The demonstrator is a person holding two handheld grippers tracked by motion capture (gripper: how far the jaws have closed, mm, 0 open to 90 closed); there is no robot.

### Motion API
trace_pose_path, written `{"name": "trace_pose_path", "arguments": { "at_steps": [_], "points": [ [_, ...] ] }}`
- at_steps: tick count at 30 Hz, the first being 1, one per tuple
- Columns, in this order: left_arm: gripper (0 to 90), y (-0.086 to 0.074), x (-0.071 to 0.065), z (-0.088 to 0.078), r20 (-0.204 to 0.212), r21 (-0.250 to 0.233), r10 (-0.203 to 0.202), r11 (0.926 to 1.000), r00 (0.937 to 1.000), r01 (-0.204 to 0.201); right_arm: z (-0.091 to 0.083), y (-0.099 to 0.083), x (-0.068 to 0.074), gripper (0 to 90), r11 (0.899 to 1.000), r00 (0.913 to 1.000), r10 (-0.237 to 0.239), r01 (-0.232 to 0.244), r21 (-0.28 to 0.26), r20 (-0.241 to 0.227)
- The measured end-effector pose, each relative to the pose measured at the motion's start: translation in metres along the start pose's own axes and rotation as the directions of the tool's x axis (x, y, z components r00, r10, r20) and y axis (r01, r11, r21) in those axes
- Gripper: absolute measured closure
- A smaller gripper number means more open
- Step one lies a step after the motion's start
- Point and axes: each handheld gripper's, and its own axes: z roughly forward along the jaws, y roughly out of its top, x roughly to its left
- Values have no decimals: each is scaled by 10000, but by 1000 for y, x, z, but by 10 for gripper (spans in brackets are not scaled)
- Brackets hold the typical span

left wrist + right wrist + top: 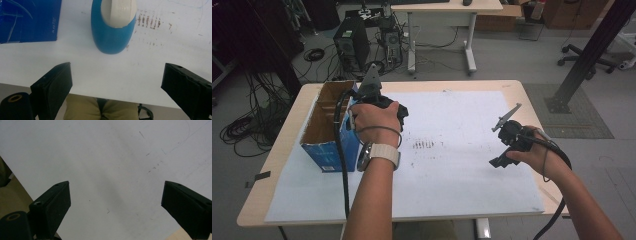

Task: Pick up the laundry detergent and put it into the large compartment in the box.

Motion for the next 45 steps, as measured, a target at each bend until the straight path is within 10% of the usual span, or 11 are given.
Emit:
{"name": "trace_pose_path", "arguments": {
  "at_steps": [45],
  "points": [
    [62,13,-1,-2,22,-151,-3,9999,10000,3,7,-1,-5,91,10000,9998,27,-26,56,-194]
  ]
}}
